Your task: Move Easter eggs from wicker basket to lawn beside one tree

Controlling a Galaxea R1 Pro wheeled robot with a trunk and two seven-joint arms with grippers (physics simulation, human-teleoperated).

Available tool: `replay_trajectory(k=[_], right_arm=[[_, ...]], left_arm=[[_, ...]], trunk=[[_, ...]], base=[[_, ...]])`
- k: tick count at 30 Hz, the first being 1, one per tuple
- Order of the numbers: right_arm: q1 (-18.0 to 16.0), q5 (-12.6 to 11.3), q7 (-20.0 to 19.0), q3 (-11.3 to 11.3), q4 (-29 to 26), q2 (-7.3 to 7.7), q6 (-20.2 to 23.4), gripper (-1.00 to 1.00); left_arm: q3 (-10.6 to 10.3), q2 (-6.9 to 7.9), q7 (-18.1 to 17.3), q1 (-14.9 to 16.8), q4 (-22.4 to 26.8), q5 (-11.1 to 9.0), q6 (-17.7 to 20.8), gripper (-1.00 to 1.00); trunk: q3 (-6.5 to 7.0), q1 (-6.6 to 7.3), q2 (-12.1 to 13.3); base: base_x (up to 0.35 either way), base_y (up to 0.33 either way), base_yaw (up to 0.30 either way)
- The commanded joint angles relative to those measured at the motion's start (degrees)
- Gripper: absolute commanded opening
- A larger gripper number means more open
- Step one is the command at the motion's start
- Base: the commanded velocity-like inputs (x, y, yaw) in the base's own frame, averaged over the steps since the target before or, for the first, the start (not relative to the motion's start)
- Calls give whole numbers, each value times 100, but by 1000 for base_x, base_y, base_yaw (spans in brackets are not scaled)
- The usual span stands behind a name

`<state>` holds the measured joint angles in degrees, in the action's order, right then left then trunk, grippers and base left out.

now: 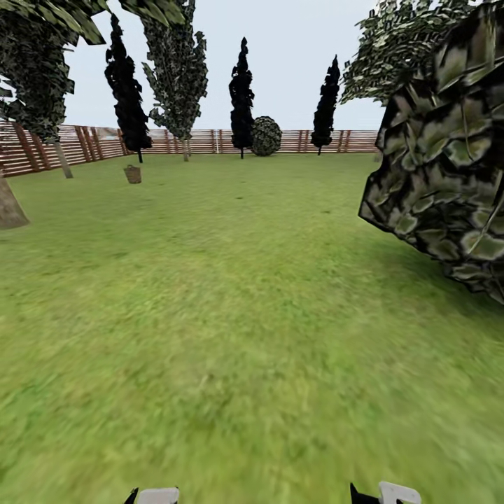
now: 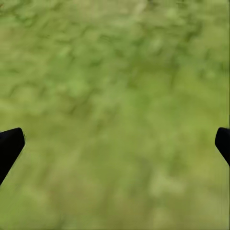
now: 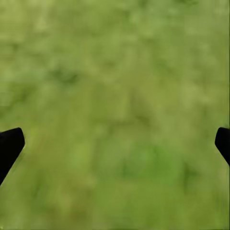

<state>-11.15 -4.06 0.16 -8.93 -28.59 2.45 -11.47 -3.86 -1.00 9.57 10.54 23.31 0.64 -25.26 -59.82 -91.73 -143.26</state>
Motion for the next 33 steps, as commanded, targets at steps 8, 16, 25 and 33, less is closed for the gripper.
replay_trajectory(k=[8, 16, 25, 33], right_arm=[[-1, -42, 2, 5, 0, 1, -20, 100], [-1, -42, 2, 5, -6, 1, -22, 100], [-1, -42, 2, 5, -7, 1, -22, 100], [-1, -42, 2, 5, -2, 1, -19, 100]], left_arm=[[-45, 3, 54, 5, -11, 6, -15, 100], [-45, 3, 54, 4, -11, 6, -15, 100], [-45, 3, 54, 3, -11, 6, -15, 100], [-45, 0, 54, 1, -11, 6, -15, 100]], trunk=[[-5, -2, -2], [-5, -2, -2], [-5, -2, -2], [-5, -2, -2]], base=[[337, 0, 282], [337, 0, 277], [337, 0, 272], [337, 0, 198]])
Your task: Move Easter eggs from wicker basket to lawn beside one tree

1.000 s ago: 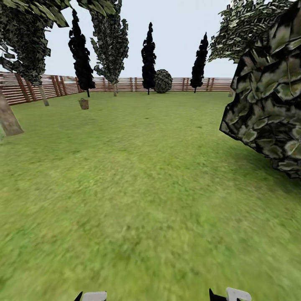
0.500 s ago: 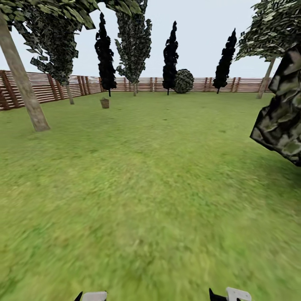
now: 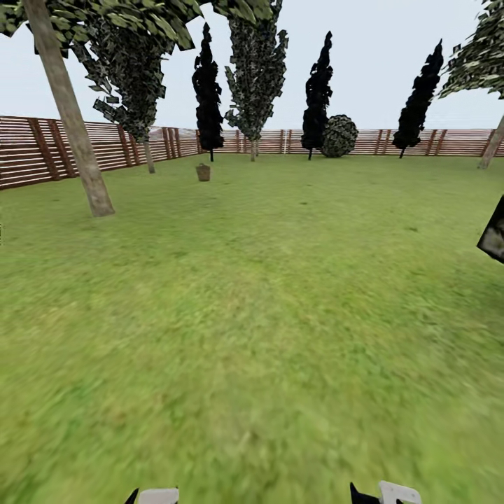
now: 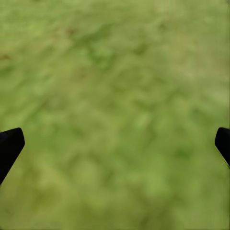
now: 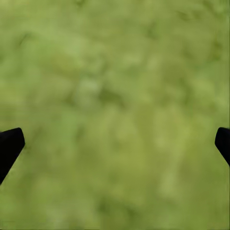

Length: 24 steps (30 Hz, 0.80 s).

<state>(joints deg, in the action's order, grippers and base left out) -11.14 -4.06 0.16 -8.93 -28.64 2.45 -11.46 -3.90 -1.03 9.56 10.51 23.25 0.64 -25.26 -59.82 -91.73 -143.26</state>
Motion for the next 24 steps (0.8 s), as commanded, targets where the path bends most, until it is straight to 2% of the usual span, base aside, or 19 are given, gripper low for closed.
replay_trajectory(k=[1, 10, 16, 24], right_arm=[[-2, -42, 2, 6, 2, 1, -21, 100], [-2, -42, 2, 6, 7, 1, -15, 100], [-2, -35, 2, 0, 8, 1, -15, 100], [-2, -13, -5, -3, 8, 1, -23, 100]], left_arm=[[-42, -1, 54, 4, -5, 7, -14, 100], [-49, -2, 54, 4, -5, 7, -14, 100], [-158, -2, 54, 4, -170, 6, -14, 100], [-172, -2, 54, 4, -192, 5, -21, 100]], trunk=[[-5, -2, -2], [-5, -2, -2], [-5, -2, -2], [-5, -2, -2]], base=[[337, 0, 15], [337, 0, 2], [337, 0, 0], [337, 0, 0]])
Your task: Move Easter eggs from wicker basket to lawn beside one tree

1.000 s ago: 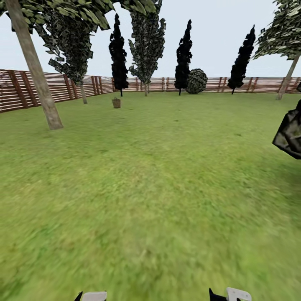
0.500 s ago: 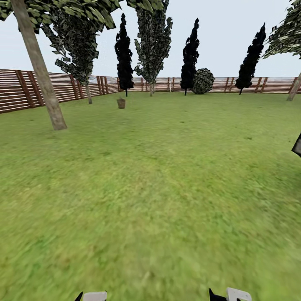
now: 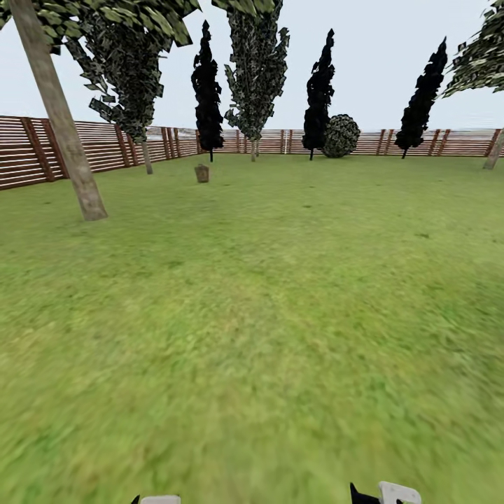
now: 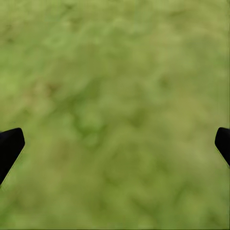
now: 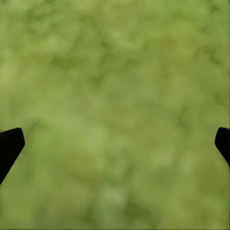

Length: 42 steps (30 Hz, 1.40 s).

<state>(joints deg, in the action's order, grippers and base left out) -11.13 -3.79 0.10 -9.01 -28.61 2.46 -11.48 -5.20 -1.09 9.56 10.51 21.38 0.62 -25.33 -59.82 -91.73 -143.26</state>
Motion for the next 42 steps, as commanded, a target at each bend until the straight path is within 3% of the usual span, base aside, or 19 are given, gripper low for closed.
replay_trajectory(k=[1, 42], right_arm=[[-3, -36, 0, 5, 4, 4, -21, 100], [-3, -17, 6, 13, 43, 7, -21, 100]], left_arm=[[-41, 4, 55, 3, -6, 7, -14, 100], [-43, 4, 55, 3, -11, 0, -16, 100]], trunk=[[-5, -2, -2], [-5, -2, -2]], base=[[337, 0, 0], [337, 0, 0]])
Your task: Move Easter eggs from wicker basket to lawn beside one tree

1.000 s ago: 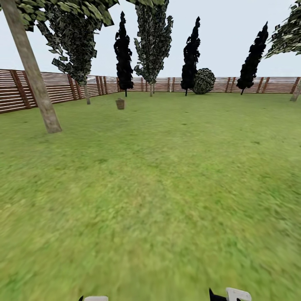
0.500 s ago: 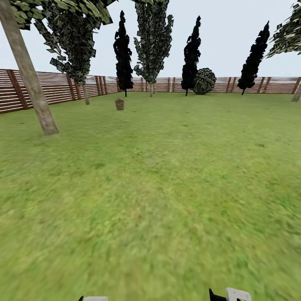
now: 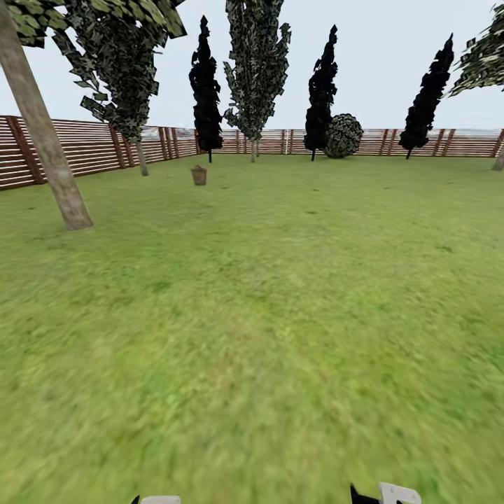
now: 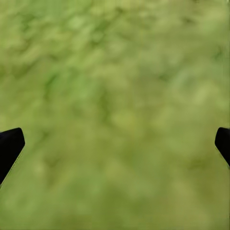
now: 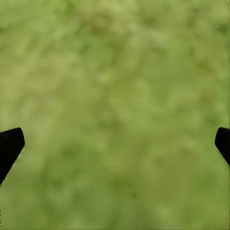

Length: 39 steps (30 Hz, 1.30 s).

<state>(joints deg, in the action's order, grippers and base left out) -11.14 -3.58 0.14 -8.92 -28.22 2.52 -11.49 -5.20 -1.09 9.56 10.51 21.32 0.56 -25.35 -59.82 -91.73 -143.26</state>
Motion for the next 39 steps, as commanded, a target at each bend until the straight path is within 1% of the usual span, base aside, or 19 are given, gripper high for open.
replay_trajectory(k=[1, 18, 23, 27, 34, 37, 39], right_arm=[[-3, -37, 1, 4, 3, 1, -20, 100], [-3, -39, 1, -4, 1, 2, -20, 100], [-3, -81, -2, 0, 0, -5, -30, 100], [-3, -86, 0, 1, 1, -6, -30, 100], [-3, -82, 0, 3, 1, -6, -29, 100], [-3, -86, -1, 4, 1, -6, -29, 100], [-3, -84, -1, 3, 1, -6, -29, 100]], left_arm=[[-43, 4, 55, 3, -5, 6, -14, 100], [-43, 4, 55, 4, -22, 6, -14, 100], [-43, 4, 55, 3, -22, 3, -17, 100], [-36, -20, 65, 3, -8, -46, -27, 100], [-36, -97, 86, 3, -5, -43, -23, 100], [-41, -101, 89, 3, -9, -32, -23, 100], [-37, -101, 90, 3, -12, -28, -23, 100]], trunk=[[-5, -2, -2], [-5, -2, -2], [-5, -2, -2], [-5, -2, -2], [-5, -2, -2], [61, 5, 2], [97, 49, 83]], base=[[337, 0, 0], [337, 0, 0], [314, 0, 0], [74, 0, 0], [6, 0, 0], [0, 0, 0], [0, 0, 0]])
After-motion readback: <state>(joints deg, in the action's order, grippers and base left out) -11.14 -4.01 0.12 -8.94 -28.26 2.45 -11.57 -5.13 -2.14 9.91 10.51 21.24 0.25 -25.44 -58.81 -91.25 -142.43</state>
